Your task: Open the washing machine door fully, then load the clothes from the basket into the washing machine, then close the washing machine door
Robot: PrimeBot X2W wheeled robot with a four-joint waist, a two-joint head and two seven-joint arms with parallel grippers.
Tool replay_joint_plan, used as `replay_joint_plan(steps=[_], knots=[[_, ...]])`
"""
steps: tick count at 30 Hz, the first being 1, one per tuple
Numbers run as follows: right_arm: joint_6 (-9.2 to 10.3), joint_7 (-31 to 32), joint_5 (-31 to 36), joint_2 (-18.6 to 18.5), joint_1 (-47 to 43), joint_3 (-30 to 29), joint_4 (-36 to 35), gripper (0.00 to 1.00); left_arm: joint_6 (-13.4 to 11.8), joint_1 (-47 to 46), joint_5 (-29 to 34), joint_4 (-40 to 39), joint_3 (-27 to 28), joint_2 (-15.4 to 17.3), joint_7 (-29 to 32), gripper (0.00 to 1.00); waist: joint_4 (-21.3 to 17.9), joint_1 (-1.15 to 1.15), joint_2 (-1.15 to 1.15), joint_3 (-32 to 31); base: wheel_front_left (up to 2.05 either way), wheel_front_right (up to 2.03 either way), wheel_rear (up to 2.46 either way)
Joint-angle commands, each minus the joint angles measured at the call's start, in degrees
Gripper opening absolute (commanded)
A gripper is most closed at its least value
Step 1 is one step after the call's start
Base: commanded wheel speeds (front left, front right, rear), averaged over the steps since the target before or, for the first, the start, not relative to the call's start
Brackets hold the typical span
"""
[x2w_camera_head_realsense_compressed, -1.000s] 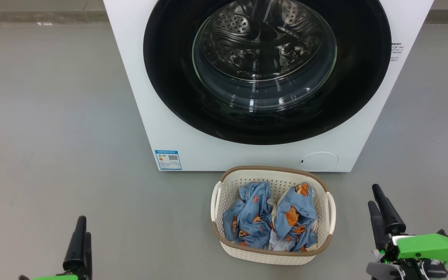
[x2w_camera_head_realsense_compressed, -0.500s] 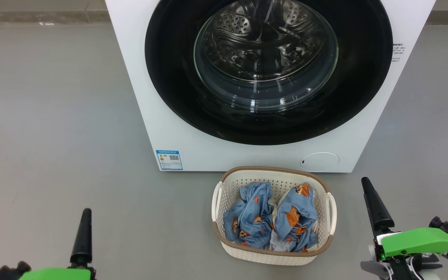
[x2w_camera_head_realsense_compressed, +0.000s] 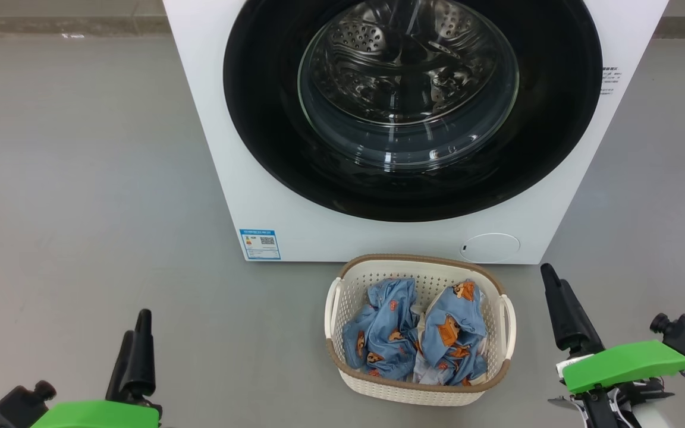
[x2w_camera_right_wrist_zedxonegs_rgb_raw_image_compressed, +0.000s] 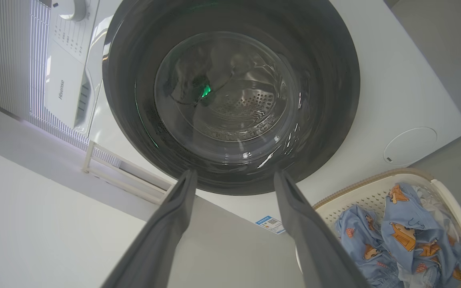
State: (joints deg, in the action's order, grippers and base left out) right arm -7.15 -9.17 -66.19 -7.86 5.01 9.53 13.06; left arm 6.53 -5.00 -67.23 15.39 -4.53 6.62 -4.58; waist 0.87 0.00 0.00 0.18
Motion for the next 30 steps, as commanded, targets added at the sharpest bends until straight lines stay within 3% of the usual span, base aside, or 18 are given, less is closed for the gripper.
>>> replay_joint_plan(steps=[1,15,30], knots=[[-0.19,-0.79,3.35,-0.51,3.25,0.57,-1.34,1.00,0.27,-2.86,2.75,-0.99,0.68,1.51,-0.88,1.00,0.03,0.00,0.00,-0.01,0.00,0.00,0.00],[-0.23,-1.95,18.73,-0.01,4.48,-0.04,0.66,1.00,0.34,-3.81,16.25,0.11,-0.10,1.94,-3.07,1.00,0.28,0.00,0.00,-0.12,0.00,0.00,0.00],[-0.27,-3.29,33.62,1.21,5.51,-1.81,3.98,1.00,0.58,-5.00,26.00,1.72,-1.53,2.37,-5.60,1.00,0.39,0.00,0.00,-0.17,0.00,0.00,0.00]])
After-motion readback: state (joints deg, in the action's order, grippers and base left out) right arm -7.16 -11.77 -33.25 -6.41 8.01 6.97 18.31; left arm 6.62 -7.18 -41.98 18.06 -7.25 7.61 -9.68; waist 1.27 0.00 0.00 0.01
